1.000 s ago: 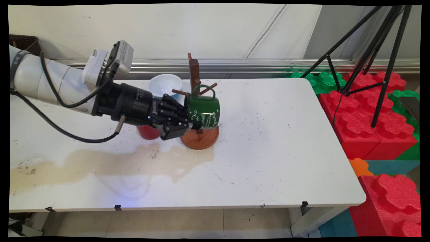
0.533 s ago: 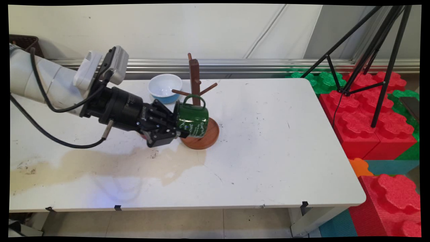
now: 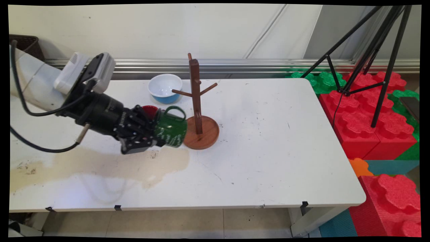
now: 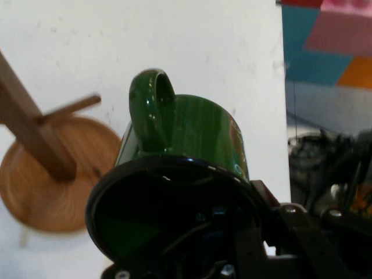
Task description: Place the picked object on the table
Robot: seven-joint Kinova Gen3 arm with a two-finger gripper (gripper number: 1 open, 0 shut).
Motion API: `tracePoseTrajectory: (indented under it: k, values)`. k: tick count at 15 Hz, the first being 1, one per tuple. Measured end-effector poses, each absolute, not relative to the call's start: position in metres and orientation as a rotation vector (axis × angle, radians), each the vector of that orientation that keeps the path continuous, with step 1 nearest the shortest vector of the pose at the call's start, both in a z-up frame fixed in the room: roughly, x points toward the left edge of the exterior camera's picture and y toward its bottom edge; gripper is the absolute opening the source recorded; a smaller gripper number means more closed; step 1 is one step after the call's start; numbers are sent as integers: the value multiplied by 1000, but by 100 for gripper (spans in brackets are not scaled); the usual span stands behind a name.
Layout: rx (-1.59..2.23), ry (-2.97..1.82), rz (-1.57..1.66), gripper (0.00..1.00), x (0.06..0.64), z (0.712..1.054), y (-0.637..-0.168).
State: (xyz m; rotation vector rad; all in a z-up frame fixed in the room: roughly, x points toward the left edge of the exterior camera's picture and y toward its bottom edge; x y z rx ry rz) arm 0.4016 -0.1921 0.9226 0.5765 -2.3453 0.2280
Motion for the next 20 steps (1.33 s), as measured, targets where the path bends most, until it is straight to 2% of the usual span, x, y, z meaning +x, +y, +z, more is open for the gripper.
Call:
tracePoseTrajectory:
  k: [8, 20]
  values:
    - [553, -2560, 220, 0, 429, 920, -185]
    - [561, -2857, 211, 0, 453, 873, -178]
